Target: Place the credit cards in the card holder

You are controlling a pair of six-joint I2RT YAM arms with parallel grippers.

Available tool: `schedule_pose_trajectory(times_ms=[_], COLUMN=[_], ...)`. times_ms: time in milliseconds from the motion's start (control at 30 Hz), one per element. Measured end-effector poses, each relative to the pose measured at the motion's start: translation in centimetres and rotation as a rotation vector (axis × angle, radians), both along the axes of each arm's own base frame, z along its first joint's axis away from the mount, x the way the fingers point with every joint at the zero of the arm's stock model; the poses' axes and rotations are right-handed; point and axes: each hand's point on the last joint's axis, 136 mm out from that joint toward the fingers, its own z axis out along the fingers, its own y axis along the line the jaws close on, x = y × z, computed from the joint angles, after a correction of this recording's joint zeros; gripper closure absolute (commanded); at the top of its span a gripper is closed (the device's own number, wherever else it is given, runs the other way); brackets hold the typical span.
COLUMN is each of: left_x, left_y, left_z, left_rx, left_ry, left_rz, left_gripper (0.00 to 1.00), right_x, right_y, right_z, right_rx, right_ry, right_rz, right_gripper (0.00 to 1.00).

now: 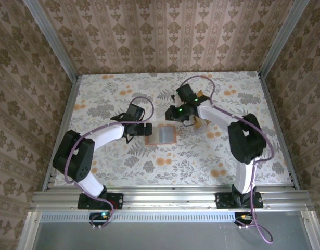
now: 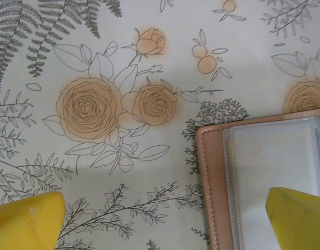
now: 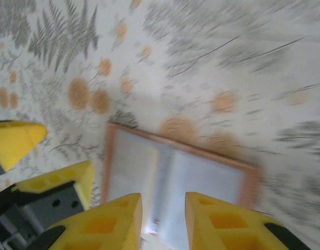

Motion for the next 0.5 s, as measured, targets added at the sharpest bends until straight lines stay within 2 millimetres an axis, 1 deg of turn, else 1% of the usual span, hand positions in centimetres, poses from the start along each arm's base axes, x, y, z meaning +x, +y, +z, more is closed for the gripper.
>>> schedule_pose_trajectory(times_ms=[67,133,233,267,367,500], left_x=[0.0,0.0,0.1,0.1,0.1,0.2], left_y=[0.1,0.2,0.4,0.4,0.5,0.6], left_z=[-0.1,-0.1,-0.2,-0.2,-0.4,-0.4], left_rx=[0.012,0.02,0.03,0.035,0.044,0.049], left_ry=[-0.002,-0.005,-0.008,-0.008,-0.005,-0.009], left_rz=[0.0,0.0,0.001,0.001,0.0,-0.003], left_gripper=[0.0,0.0,0.0,0.0,0.0,0.0], right_x=[0.8,1.5,2.2,2.2,1.8,1.4], right_y=[-3.3,-6.4,-10.6,-11.7,-13.5,-13.7], right_z=[1.3,2.0,2.2,2.1,1.7,1.7], right_rx=[-0.062,-0.123,-0.215,-0.245,-0.311,-0.343], right_ry=[-0.037,-0.06,-0.066,-0.062,-0.041,-0.03], right_rz=[-0.043,-0.085,-0.139,-0.15,-0.154,-0.129], right_gripper=[0.64,0.62,0.62,0.62,0.63,0.66])
